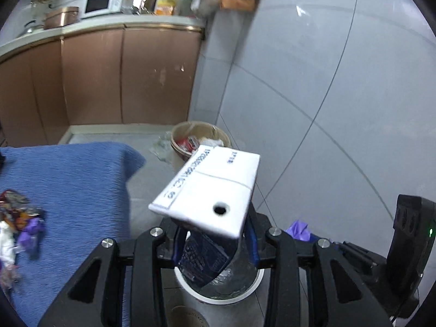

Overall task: Collect trash
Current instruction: 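Carry both items over the trash bin and open both tools, then move both tools back over the towel toward the remaining wrappers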

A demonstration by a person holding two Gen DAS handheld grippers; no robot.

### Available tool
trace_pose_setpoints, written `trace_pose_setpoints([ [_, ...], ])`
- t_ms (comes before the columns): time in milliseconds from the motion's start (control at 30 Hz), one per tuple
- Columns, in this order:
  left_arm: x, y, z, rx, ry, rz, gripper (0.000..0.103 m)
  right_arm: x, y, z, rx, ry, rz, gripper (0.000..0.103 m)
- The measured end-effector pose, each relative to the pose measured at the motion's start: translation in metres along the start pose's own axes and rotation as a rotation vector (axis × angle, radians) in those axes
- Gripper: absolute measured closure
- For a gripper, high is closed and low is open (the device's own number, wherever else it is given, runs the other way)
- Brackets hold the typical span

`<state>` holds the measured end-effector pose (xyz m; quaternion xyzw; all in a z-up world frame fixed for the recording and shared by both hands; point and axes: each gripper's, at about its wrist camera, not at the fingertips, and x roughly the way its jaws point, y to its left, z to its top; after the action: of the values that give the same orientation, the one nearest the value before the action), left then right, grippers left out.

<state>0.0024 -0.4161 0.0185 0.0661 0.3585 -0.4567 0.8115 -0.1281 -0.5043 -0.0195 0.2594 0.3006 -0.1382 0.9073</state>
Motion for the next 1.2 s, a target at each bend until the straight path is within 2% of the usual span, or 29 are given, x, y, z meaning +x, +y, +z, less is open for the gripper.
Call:
trace_pose_setpoints([
  [133, 0.029, -0.013, -0.005, 0.026, 0.037, -0.020, 0.068, 0.013, -0.021, -0.005, 0.028, 0.029, -0.035, 0.061],
  [233, 0.046, -0.018, -0.007, 0.027, 0.073, -0.043, 0.063, 0.022, -0.033, -0.009, 0.052, 0.047, -0.067, 0.060],
  [300, 0.052, -0.018, -0.008, 0.016, 0.083, -0.052, 0.054, 0.024, -0.038, -0.012, 0.064, 0.057, -0.083, 0.058],
  [467, 0.052, -0.021, -0.004, 0.017, 0.079, -0.071, 0.053, 0.026, -0.046, -0.015, 0.080, 0.060, -0.111, 0.048],
  [733, 0.020, -0.016, -0.002, 0.009, 0.028, -0.056, 0.053, 0.010, -0.035, -0.010, 0.056, 0.020, -0.123, 0.043],
  [1200, -0.056, 0.004, -0.002, -0.010, -0.098, -0.023, 0.053, -0.034, 0.019, 0.006, -0.032, -0.098, -0.110, 0.043],
])
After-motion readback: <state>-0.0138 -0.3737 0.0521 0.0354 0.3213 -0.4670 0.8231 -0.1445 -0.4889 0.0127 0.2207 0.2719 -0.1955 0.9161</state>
